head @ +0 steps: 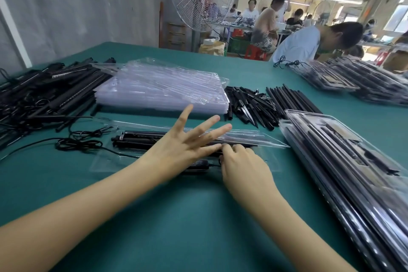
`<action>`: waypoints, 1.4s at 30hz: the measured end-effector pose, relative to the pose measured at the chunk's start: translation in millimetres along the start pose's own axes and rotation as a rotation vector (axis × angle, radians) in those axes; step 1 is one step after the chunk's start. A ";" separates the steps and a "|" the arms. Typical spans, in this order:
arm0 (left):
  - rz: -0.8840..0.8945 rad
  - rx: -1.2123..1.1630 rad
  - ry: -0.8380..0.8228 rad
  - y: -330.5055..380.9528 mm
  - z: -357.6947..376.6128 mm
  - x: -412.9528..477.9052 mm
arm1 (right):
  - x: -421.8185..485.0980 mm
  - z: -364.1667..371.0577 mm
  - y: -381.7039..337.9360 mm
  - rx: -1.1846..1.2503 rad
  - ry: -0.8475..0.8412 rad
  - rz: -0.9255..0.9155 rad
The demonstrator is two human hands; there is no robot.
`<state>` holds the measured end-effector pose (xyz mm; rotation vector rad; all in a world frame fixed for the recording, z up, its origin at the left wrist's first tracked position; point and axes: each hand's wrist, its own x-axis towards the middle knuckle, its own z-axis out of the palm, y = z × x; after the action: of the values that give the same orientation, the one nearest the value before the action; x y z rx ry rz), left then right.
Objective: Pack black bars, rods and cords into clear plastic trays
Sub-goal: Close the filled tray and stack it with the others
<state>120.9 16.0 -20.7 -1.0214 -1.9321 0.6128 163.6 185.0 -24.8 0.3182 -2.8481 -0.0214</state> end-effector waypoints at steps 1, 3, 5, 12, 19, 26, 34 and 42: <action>0.000 -0.024 -0.020 0.1 -1.6 1.1 | 2.6 2.4 1.5 -0.001 -0.012 -0.015; 0.003 -0.097 -0.078 -4.2 -5.2 4.9 | 8.3 6.8 5.6 -0.007 -0.051 -0.069; -0.027 -0.166 -0.141 -12.4 -11.5 10.7 | 12.2 7.7 7.2 -0.016 -0.088 -0.113; -0.167 -0.340 -0.110 -49.4 -17.1 9.8 | 11.9 10.7 10.2 -0.059 -0.118 -0.123; -0.218 -0.189 -0.200 -26.8 -3.2 -20.9 | 8.2 12.3 11.5 -0.029 -0.115 -0.111; -0.275 -0.109 -0.151 -20.3 4.4 -26.5 | 8.7 7.7 11.1 0.007 -0.134 -0.055; -0.207 -0.140 -0.053 -16.4 10.1 -34.0 | 5.2 -3.4 31.6 0.344 -0.067 0.107; -0.184 -0.132 -0.028 -13.8 11.0 -37.5 | -2.0 1.5 42.5 0.266 -0.007 0.151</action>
<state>117.4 -23.3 -33.5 -0.9057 -2.0861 0.4017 156.0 226.8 -24.9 0.1542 -2.8738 0.3893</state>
